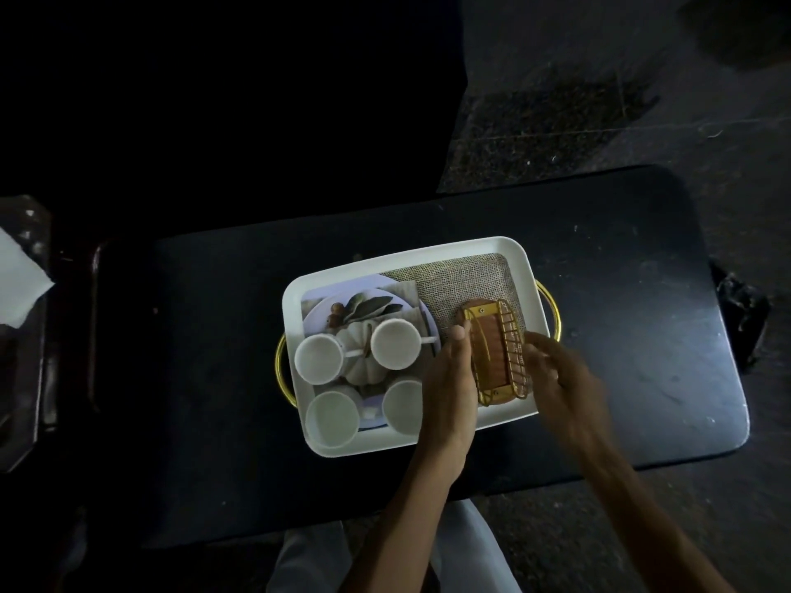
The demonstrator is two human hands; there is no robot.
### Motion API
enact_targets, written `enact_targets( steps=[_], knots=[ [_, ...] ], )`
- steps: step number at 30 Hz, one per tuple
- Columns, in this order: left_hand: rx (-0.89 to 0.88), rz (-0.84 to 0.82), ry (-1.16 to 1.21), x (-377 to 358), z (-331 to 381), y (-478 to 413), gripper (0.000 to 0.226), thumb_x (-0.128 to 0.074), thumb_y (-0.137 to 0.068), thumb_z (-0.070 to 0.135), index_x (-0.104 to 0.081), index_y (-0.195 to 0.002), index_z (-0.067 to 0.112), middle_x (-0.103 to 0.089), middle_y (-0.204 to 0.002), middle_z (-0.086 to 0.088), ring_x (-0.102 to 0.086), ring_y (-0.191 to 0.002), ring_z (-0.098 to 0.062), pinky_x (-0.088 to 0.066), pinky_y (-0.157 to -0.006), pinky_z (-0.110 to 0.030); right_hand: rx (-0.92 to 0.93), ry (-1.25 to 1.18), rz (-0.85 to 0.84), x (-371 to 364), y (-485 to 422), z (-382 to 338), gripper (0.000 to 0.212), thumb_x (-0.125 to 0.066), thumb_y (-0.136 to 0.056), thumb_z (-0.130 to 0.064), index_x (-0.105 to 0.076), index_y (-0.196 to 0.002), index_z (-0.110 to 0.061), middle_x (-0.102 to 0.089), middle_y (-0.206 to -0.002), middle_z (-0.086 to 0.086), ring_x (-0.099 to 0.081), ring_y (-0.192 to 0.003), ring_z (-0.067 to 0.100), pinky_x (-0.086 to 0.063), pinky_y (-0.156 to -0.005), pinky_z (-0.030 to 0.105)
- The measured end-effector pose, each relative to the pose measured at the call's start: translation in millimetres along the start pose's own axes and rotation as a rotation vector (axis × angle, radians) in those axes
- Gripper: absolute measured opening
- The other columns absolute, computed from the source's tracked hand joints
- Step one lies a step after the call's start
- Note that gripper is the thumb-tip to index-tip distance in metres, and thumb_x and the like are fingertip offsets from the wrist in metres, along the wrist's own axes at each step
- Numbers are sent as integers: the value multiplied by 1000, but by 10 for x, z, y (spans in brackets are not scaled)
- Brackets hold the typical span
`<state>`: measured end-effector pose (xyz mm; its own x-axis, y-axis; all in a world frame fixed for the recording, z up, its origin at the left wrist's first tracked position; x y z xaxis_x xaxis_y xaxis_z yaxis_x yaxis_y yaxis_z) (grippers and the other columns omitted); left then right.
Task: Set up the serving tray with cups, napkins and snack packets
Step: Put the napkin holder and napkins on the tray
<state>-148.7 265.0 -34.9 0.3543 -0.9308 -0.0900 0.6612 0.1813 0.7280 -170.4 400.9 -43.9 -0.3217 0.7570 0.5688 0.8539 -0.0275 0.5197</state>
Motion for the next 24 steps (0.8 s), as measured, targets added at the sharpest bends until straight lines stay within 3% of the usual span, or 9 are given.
enact_targets(
  steps=[1,3,6,9,11,14,19,24],
  knots=[
    [-78,16,-51,66,8,29,33,-36,-106,46,-57,-131,41,-60,-129,22,-55,-105,26,-51,-95,-13,46,117,57,-1,26,-35,37,-49,-100,-31,-59,-131,-15,-62,-125,9,-60,-108,22,-53,-82,34],
    [-236,62,-180,256,55,119,41,-42,-105,43,-53,-143,34,-54,-139,26,-46,-119,28,-48,-108,-21,193,280,142,-38,117,-165,36,-55,-96,-23,-57,-130,-10,-59,-127,12,-54,-115,30,-46,-89,35],
    [-545,192,-521,669,125,214,48,-45,-105,42,-49,-149,22,-44,-159,6,-31,-150,0,-35,-122,-35,454,395,184,-216,258,-495,35,-59,-96,-22,-58,-128,-7,-57,-131,14,-49,-122,32,-41,-98,37],
    [-734,318,-969,1209,189,251,57,-38,-104,47,-42,-154,20,-27,-168,-6,-14,-158,-21,-23,-126,-46,515,542,60,-575,348,-821,59,-41,-98,-43,-43,-145,-8,-41,-152,15,-29,-145,31,-28,-118,47],
    [-703,357,-1180,1601,231,251,64,-30,-102,56,-33,-158,24,-15,-170,-7,-6,-159,-28,-13,-127,-54,524,630,-17,-887,382,-1000,73,-31,-97,-56,-24,-155,-13,-17,-163,11,-7,-153,27,-16,-122,49],
    [-594,405,-1392,2194,267,242,72,-20,-100,66,-19,-161,29,-3,-172,-9,3,-159,-32,-5,-125,-60,586,712,-83,-1387,407,-1251,87,-18,-91,-71,-8,-157,-15,2,-165,9,8,-152,28,-12,-122,52],
    [-482,513,-1437,3241,358,234,72,-20,-100,66,-18,-161,28,-3,-172,-9,3,-159,-32,-10,-124,-64,705,812,-155,-2194,462,-1776,87,-18,-91,-71,-12,-157,-15,-1,-165,10,5,-152,29,-21,-118,58],
    [-425,628,-1378,4212,515,143,68,-26,-103,60,-25,-160,24,-12,-171,-8,-4,-159,-32,-10,-123,-63,800,806,-173,-2947,501,-2373,87,-21,-92,-71,-11,-158,-15,-4,-166,9,5,-153,27,-16,-121,54]
  ],
)
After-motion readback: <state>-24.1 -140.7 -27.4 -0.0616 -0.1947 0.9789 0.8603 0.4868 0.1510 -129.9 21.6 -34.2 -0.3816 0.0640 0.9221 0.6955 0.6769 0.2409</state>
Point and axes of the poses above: each hand's wrist, its own y-axis away from the middle knuckle, its own x-axis out of the back of the hand, z = x × y, the point moved 1 cm from there along -y, towards the middle knuckle
